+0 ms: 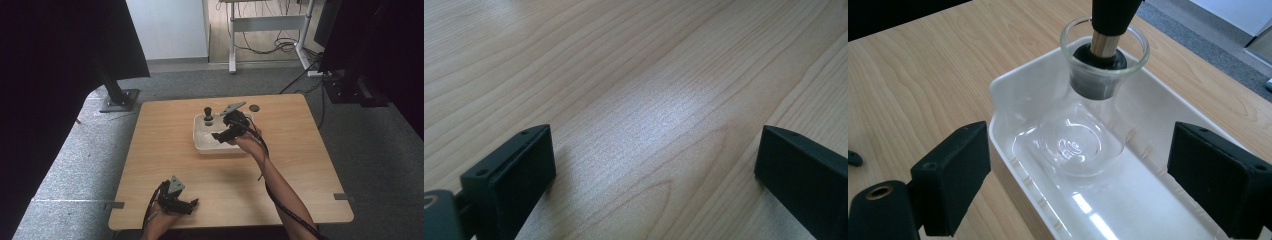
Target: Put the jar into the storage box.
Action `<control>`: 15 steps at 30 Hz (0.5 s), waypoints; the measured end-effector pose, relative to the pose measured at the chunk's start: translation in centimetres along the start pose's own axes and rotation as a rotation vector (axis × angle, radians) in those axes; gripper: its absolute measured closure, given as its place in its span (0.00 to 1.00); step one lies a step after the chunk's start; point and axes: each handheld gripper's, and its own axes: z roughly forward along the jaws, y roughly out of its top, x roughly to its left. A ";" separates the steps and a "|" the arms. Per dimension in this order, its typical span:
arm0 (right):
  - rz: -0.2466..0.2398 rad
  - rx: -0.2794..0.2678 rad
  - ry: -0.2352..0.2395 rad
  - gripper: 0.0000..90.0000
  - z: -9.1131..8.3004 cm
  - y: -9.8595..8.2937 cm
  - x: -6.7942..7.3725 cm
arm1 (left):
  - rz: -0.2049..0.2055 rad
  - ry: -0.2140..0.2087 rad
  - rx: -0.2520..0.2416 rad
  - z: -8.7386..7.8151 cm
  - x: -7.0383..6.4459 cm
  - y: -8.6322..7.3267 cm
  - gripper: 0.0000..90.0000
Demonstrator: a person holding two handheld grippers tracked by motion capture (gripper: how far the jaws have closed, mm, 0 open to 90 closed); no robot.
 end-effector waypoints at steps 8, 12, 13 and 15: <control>-0.004 -0.010 -0.003 0.10 -0.7 -1.0 0.0 | 0.000 0.000 0.000 0.0 0.0 0.0 0.03; 0.002 -0.014 -0.006 0.11 -1.1 -1.5 -0.1 | -0.001 0.000 0.000 0.0 0.0 0.0 0.03; 0.006 -0.014 -0.008 0.10 -1.3 -1.8 -0.1 | -0.001 0.000 0.000 0.0 0.0 0.0 0.03; 0.005 -0.016 -0.009 0.10 -1.4 -1.9 -0.2 | -0.001 0.000 0.000 0.0 0.0 0.0 0.03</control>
